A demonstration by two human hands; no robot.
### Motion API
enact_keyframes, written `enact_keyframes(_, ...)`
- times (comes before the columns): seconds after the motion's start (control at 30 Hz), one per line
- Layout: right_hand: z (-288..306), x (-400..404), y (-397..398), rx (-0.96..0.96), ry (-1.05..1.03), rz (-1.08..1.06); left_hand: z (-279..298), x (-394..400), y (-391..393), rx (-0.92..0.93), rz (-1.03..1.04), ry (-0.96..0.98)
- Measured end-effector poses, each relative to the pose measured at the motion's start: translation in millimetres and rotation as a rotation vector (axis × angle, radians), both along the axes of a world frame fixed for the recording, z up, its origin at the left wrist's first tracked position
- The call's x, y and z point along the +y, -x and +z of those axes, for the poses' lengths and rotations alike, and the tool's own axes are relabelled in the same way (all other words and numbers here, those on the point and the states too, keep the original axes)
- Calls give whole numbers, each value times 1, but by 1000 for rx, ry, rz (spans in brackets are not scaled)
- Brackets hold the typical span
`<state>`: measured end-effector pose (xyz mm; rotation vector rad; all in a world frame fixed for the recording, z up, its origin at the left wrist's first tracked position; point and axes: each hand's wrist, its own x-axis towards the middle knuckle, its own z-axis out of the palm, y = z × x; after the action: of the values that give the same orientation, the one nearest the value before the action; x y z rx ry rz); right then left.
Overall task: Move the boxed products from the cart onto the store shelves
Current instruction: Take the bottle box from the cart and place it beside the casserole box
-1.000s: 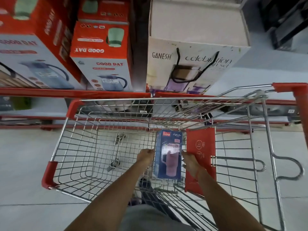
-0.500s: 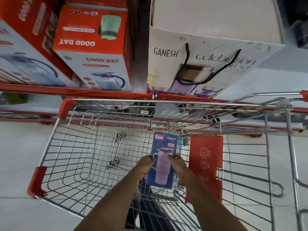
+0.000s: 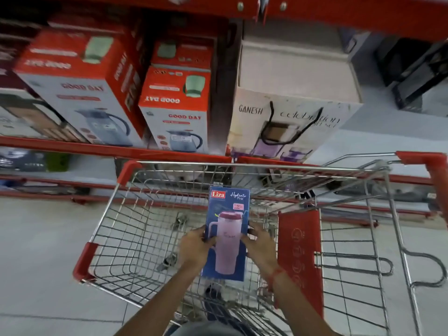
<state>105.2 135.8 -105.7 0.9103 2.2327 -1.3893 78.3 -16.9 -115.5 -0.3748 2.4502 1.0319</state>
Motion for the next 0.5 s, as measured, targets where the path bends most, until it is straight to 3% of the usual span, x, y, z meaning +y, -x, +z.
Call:
enact_keyframes(0.2,76,-31,-11,261,-86,9,76,-37,-1,355,79,-110)
enact_keyframes(0.5,192,-33,0,610,-37,-17,194,-65,4,545,215,-522)
